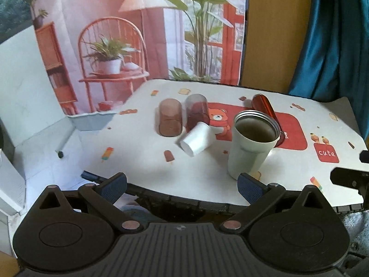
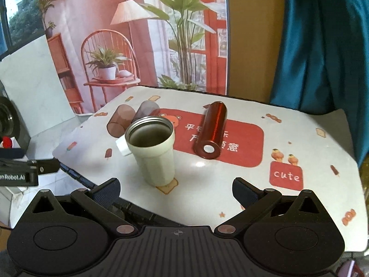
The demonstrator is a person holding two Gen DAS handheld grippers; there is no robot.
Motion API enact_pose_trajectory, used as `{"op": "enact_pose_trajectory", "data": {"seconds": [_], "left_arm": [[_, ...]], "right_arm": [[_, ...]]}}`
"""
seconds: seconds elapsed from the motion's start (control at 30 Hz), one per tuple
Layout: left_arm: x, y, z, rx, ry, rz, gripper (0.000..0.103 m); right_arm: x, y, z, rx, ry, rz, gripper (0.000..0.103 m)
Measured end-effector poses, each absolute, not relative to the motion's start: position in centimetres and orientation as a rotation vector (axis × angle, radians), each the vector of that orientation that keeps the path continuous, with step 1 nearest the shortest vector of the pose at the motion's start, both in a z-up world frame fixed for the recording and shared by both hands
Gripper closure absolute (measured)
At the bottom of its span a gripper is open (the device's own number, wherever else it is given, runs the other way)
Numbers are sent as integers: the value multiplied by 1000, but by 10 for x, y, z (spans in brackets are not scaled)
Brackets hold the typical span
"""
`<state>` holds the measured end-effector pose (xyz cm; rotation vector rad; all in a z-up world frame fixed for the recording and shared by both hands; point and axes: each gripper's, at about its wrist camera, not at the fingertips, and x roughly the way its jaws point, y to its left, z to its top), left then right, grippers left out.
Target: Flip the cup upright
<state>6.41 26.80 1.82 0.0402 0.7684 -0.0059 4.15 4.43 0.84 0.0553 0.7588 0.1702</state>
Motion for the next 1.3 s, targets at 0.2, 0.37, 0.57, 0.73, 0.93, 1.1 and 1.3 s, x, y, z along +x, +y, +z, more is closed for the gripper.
{"op": "enact_pose_trajectory", "data": {"seconds": [0.2,0.37,0.57,0.73,0.93,1.1,1.3], "left_arm": [[42,265,19,36,746,33,0],[40,265,18,28,750,32,0],[39,261,14,37,761,18,0],[39,263,13,36,771,23,0],[39,262,13,40,773,30,0],[39,262,14,44,767,34,0],[36,261,17,40,743,35,0]], "right_arm": [[19,44,11,34,713,98,0],[13,44,1,22,733,88,0],[14,45,-6,28,750,90,0],[14,46,-8,20,752,92,0],[14,47,-8,17,755,91,0],[14,46,-8,21,755,83,0],[15,42,-10,41,762,75,0]]}}
